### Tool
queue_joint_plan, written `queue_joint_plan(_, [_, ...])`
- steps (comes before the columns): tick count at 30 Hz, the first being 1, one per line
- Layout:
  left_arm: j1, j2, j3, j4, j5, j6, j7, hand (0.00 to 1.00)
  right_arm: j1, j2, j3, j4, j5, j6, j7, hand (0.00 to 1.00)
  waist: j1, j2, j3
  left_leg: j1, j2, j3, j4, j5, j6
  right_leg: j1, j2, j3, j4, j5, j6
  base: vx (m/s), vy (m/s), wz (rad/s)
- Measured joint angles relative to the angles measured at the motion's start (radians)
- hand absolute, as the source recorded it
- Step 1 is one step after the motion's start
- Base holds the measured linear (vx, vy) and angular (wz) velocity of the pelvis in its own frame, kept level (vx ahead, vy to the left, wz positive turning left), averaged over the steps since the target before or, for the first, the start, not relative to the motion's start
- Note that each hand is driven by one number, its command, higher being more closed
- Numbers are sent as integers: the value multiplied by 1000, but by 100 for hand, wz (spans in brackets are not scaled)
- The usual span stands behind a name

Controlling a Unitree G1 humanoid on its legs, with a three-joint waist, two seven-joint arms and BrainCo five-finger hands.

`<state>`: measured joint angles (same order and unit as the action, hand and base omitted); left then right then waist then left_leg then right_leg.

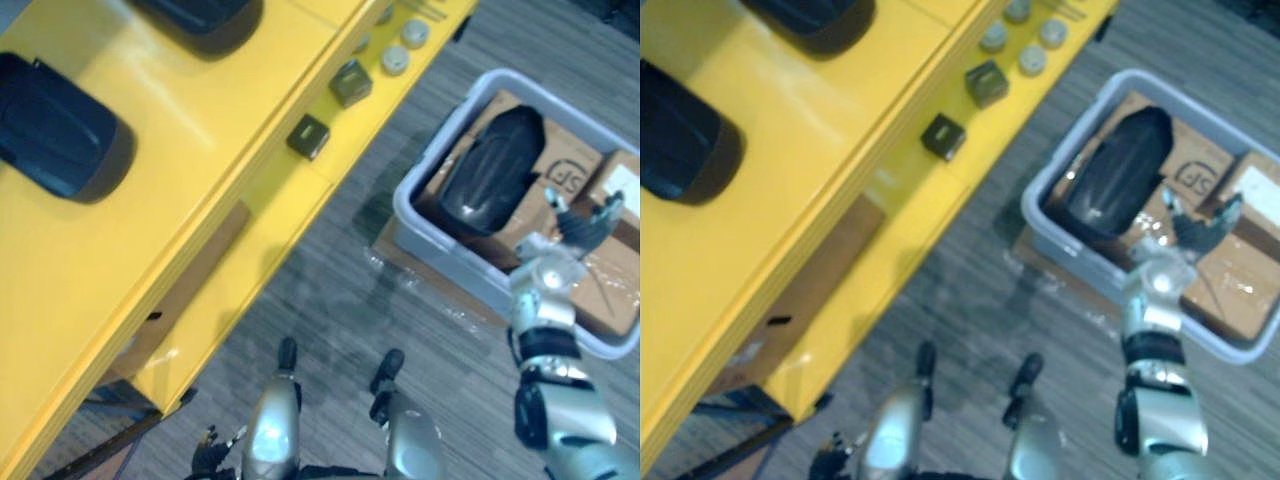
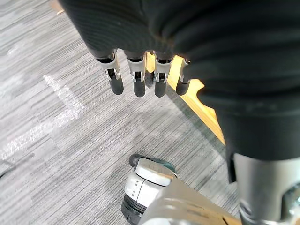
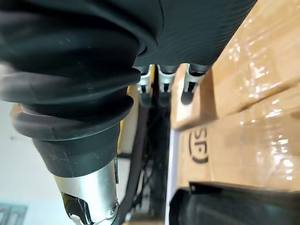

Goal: Walk over and take plastic housings, then place them on the shelf

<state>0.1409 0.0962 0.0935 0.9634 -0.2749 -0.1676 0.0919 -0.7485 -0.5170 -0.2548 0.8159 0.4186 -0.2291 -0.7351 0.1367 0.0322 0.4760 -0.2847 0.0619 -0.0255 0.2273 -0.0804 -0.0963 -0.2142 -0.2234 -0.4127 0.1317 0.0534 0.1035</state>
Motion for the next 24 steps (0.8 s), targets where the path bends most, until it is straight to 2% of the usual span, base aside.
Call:
queue_joint_plan(2, [-15, 0, -7, 0, -28, 5, -10, 0, -62, -74, -1, 43, 5, 21, -44, 0, 9, 23, 20, -32, -13, -21, 34, -11, 14, -7, -8, 0, -2, 14, 3, -65, 81, 17])
queue_joint_plan(4, [-23, 3, -10, 0, -40, 10, -12, 0, -106, -119, -1, 83, 30, 52, -66, 0, 16, 30, 34, -61, -21, -26, 54, -14, 18, -24, -13, 1, -6, 21, 6, -99, 79, 10])
queue_joint_plan(5, [-23, 4, -12, 2, -41, 19, -13, 0, -131, -134, -1, 114, 42, 76, -79, 0, 17, 33, 40, -81, -23, -27, 67, -16, 21, -34, -13, 1, -11, 28, 5, -90, 59, 4])
queue_joint_plan(8, [-23, 4, -28, 13, -61, 28, -18, 0, -146, -151, 0, 167, 65, 102, -92, 0, 18, 37, 48, -104, -25, -28, 93, -22, 24, -40, -12, 2, -23, 40, 7, -74, 39, -2])
queue_joint_plan(10, [-25, 4, -30, 32, -81, 36, -30, 0, -147, -160, -1, 202, 80, 121, -132, 0, 15, 39, 48, -118, -28, -26, 107, -25, 26, -50, -15, 6, -25, 47, 8, -67, 39, -4])
queue_joint_plan(14, [-29, 3, -61, 34, -107, 37, -38, 0, -168, -230, -1, 225, 77, 143, -162, 0, 17, 71, 63, -144, -30, -26, 131, -29, 32, -62, -15, 6, -33, 62, 8, -72, 30, -2])
queue_joint_plan(16, [-32, 1, -70, 42, -118, 38, -51, 0, -177, -256, -1, 236, 77, 159, -156, 0, 17, 85, 64, -156, -32, -22, 133, -27, 33, -76, -16, 12, -39, 70, 9, -68, 18, -8])
queue_joint_plan(19, [-32, -2, -77, 42, -119, 37, -64, 0, -177, -256, -2, 272, 77, 188, -116, 0, 16, 90, 62, -159, -32, -20, 133, -27, 34, -81, -16, 16, -39, 71, 10, -23, 6, -3])
queue_joint_plan(24, [-35, -28, -90, 66, -120, 33, -78, 0, -199, -282, 2, 294, 73, 194, -88, 0, 22, 120, 61, -190, -37, -23, 143, -27, 35, -106, -20, 16, -39, 75, 12, 0, 0, 0])
